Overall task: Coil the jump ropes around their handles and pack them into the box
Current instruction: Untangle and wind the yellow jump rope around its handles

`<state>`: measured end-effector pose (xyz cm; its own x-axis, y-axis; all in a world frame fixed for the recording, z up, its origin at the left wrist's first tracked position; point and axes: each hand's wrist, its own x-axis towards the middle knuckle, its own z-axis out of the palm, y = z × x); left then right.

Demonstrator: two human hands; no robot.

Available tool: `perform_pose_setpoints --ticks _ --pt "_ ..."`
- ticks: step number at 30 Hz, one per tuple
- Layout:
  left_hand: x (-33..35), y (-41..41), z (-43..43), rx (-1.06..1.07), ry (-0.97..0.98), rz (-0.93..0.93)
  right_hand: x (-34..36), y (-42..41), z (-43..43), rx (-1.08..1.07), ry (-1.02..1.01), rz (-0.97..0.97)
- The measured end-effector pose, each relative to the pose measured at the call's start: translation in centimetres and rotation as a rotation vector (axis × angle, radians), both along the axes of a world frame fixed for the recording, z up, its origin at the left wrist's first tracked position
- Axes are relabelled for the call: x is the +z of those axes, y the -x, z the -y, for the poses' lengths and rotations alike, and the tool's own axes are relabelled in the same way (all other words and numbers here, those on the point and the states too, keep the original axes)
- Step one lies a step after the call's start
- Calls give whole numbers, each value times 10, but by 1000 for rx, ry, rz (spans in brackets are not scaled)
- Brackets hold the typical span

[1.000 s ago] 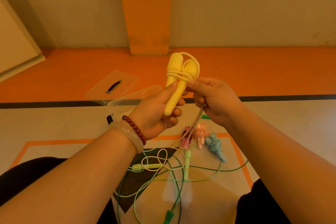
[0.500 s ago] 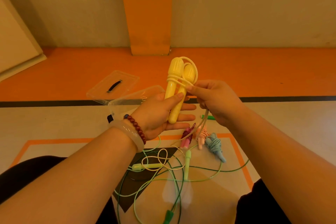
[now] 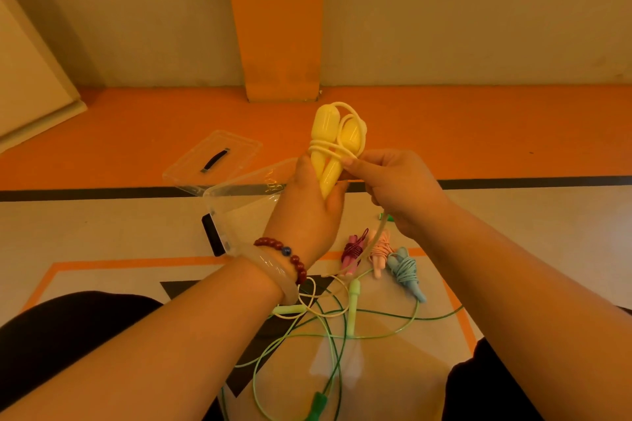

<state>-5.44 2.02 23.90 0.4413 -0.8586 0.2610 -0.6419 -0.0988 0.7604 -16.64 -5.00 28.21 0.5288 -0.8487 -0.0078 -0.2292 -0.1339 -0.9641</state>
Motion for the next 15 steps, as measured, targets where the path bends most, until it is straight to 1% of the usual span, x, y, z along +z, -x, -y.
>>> perform_pose_setpoints --ticks 3,6,9,12,15 --pt "3 -8 -1 -36 -69 51 9 10 6 53 68 -98" --pt "5 -7 -1 -61 -100 42 14 17 13 63 205 -230" --pt "10 -2 -3 -67 -80 -25 9 19 17 55 276 -205" --pt "13 -2 -4 -88 -49 -178 7 19 17 67 286 -159" --pt "15 0 -5 -109 -30 -471 6 20 18 81 196 -48"
